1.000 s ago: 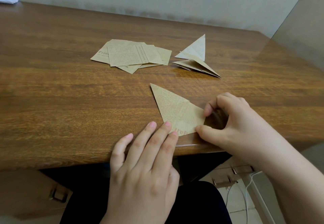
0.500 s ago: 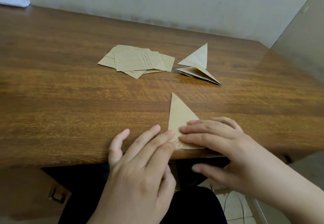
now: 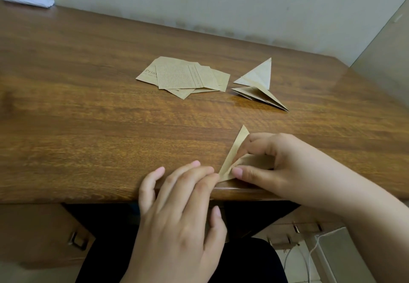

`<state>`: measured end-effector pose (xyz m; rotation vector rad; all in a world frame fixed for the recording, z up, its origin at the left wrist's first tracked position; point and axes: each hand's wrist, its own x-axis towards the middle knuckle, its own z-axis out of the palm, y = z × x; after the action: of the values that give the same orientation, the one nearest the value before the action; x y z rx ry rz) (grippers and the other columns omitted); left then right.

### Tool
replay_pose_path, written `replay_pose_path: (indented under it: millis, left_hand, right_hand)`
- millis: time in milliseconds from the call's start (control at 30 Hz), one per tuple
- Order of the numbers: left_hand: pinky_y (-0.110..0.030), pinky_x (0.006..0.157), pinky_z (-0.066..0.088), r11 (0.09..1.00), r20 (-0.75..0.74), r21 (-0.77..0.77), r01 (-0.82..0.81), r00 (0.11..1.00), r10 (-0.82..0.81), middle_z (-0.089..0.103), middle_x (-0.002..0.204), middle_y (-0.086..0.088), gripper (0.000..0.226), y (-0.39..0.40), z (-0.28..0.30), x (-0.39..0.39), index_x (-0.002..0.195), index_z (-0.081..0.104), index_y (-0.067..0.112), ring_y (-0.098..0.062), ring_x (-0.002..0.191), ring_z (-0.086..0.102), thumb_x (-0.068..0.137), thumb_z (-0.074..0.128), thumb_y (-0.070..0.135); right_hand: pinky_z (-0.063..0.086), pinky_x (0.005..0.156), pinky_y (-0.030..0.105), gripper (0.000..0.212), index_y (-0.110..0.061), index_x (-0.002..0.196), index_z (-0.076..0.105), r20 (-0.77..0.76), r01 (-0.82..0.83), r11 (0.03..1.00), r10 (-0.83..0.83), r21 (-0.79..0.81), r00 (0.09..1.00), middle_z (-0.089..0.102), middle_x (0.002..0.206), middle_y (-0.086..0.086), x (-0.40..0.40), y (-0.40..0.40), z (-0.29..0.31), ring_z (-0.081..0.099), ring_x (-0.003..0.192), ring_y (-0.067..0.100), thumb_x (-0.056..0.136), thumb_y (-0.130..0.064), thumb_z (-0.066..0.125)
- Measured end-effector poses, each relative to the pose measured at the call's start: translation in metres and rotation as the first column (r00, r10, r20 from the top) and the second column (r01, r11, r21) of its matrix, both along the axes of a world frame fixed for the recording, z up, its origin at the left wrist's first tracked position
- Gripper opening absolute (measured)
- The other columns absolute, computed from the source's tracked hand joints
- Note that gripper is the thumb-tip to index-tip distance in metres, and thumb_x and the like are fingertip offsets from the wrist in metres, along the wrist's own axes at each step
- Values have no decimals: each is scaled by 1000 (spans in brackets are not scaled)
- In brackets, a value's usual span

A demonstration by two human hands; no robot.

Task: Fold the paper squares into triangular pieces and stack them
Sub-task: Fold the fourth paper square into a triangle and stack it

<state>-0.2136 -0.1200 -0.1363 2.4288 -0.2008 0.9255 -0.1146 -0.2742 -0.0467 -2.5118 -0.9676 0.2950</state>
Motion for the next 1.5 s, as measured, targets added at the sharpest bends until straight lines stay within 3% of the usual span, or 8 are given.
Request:
replay_pose_path:
  millis: [100,233,467,833,1033,1300,1400,1500]
  left_hand:
    - [-44,106,26,1000,26,27,2,1000,-3,64,115,6,35,1,-3,-1,111,58,22,-10,118,51,77,51,23]
    - [-47,103,30,994,47,102,-29,999,24,66,113,3,33,0,-5,1,106,69,16,-13,117,53,78,52,20]
    - [-48,99,35,977,70,202,-72,996,59,68,113,-1,31,1,-8,1,103,72,14,-16,116,54,80,52,15]
    - [-48,96,36,976,101,213,-43,995,21,69,110,1,27,5,-2,7,95,72,14,-17,110,55,77,52,16]
    - [-51,98,35,965,98,262,7,995,-34,64,123,7,25,10,4,10,88,68,18,-18,112,56,81,45,12]
    - [-52,99,34,957,98,288,27,994,-57,66,119,9,17,10,3,12,92,53,22,-18,111,55,77,47,18]
    - [-51,98,35,959,96,282,26,994,-55,66,118,10,19,9,4,13,93,53,22,-17,110,55,74,50,20]
    - [-50,97,36,961,88,274,29,995,-55,65,119,11,21,9,4,13,93,55,23,-17,110,55,72,51,22]
  right_hand:
    - [46,64,24,31,-19,77,64,32,43,997,-41,-69,999,60,78,-6,0,7,4,56,72,6,79,-50,60]
    - [39,57,11,25,-30,70,52,67,93,985,-84,-143,994,56,68,-13,-2,14,9,52,65,-2,76,-51,65]
    - [43,59,14,25,-36,85,60,40,127,976,-122,-175,992,62,81,-18,1,18,13,56,72,-4,70,-54,69]
    - [39,53,10,18,-35,69,59,89,325,945,-322,-25,943,55,68,-17,0,17,-1,50,65,-8,74,-49,69]
    - [35,66,6,12,-35,81,56,139,296,954,-299,40,944,55,84,-19,-5,13,-10,48,82,-7,79,-42,65]
    - [34,70,5,18,-33,90,56,209,332,932,-358,148,910,48,88,-17,-6,9,-26,46,86,-4,76,-41,63]
    - [34,70,7,29,-27,96,58,328,373,894,-440,246,836,43,92,-18,-13,5,-38,43,84,0,75,-47,64]
    - [38,71,18,18,-20,87,65,527,269,898,-425,349,736,47,91,-11,-29,4,-43,45,86,10,78,-35,67]
